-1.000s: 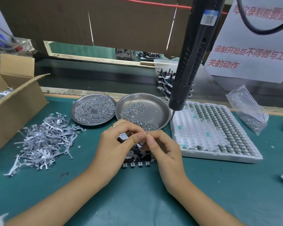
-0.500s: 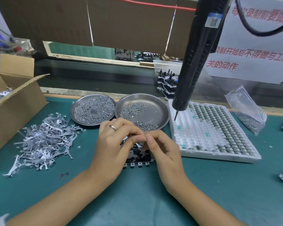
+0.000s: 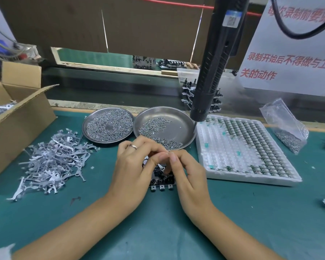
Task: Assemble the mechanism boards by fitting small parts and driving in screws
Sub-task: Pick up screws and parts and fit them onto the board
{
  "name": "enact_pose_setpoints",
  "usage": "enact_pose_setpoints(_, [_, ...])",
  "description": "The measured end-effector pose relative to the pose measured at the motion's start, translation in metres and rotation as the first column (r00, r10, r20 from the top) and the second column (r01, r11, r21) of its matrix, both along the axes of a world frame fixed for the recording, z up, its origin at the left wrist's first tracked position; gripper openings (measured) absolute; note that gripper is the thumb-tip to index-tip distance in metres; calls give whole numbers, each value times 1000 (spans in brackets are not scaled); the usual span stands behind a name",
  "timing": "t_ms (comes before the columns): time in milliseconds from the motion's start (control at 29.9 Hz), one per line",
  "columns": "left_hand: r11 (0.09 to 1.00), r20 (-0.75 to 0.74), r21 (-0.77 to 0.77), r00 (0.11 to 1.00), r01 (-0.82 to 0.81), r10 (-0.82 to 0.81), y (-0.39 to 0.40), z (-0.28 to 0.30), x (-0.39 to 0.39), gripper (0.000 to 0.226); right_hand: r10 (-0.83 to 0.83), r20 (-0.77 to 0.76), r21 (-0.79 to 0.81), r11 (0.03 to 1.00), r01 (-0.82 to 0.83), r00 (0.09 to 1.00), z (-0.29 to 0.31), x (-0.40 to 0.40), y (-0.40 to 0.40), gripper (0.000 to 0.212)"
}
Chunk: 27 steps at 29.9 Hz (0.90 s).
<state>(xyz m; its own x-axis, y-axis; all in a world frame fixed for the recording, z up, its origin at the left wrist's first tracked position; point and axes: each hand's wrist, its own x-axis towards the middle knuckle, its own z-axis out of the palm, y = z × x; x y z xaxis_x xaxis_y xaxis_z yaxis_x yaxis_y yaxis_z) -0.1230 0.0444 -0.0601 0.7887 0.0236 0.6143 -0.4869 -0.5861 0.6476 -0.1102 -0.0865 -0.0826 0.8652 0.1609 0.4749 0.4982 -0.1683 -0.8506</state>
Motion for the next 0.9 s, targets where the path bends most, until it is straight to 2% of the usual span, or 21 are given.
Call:
enact_pose_setpoints(267, [995, -3, -92, 999, 34, -34, -1, 0, 1, 7, 22, 6, 6, 1000, -22, 1000, 1, 2, -1, 25])
enact_pose_setpoints(434, [1000, 8, -18, 1000, -6, 6, -1, -2, 0, 8, 9, 23, -18, 1000, -9, 1000, -1, 1, 0, 22])
enact_pose_setpoints(668, [1000, -37, -19, 999, 16, -17, 7, 5, 6, 9, -108, 46, -15, 994, 109, 993, -2, 3, 0, 24])
enact_pose_setpoints(701, [1000, -18, 10, 1000, -24, 25, 15, 7, 11, 9, -132, 43, -8, 991, 133, 990, -3, 3, -1, 25])
enact_pose_setpoints(768, [967, 23, 144, 978, -210, 209, 38, 8, 27, 11, -154, 26, 5, 988, 154, 988, -3, 4, -2, 24])
enact_pose_setpoints(835, [858, 14, 322, 909, -399, 418, 65, 5, 43, 14, -152, 8, 9, 988, 152, 988, -3, 4, -2, 18])
enact_pose_setpoints(902, [790, -81, 432, 853, -436, 515, 82, 1, 50, 17, -139, 3, 5, 990, 139, 990, -3, 4, -2, 15])
